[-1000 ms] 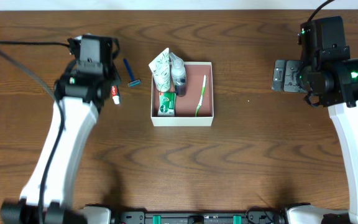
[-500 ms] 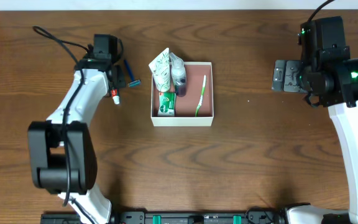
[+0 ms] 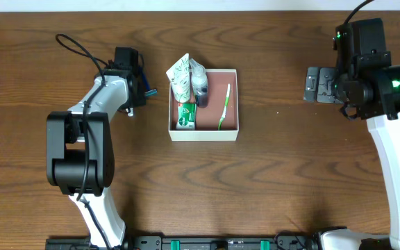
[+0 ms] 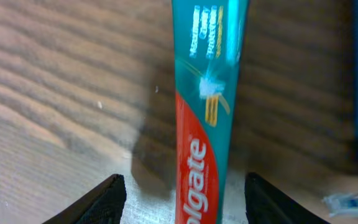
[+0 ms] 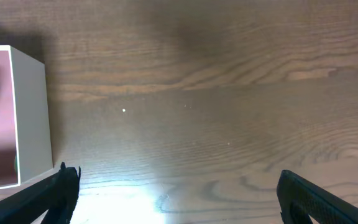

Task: Pack container
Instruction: 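Lift the toothpaste tube and carry it over the white box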

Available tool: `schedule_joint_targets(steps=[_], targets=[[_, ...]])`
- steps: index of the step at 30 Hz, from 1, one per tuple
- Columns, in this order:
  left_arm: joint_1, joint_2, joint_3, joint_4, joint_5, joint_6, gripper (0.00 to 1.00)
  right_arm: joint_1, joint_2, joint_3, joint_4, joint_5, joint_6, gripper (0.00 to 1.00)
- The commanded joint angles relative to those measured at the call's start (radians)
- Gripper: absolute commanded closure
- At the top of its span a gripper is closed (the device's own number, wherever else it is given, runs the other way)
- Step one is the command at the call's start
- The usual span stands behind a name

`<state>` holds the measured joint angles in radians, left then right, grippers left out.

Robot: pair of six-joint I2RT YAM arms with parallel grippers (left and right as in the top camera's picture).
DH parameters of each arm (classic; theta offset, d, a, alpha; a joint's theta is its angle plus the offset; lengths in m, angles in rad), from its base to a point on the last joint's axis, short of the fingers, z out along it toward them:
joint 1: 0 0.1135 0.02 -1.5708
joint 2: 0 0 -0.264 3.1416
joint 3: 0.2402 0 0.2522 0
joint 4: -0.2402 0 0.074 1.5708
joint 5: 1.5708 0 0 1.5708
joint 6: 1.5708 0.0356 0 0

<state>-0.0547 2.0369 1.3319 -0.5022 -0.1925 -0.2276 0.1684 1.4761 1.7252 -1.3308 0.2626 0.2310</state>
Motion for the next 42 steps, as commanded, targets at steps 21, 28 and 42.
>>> schedule_joint_targets(steps=[21,28,42], targets=[[0.006,-0.011,0.003,0.013,0.028,0.014,0.81,-0.004,-0.005,0.011,-0.001,0.014,0.016,0.01],[0.003,-0.228,0.011,-0.004,0.029,0.014,0.82,-0.004,-0.005,0.011,-0.001,0.014,0.016,0.01],[-0.211,-0.682,0.012,-0.118,0.268,0.0,0.81,-0.004,-0.005,0.011,-0.001,0.014,0.016,0.01]])
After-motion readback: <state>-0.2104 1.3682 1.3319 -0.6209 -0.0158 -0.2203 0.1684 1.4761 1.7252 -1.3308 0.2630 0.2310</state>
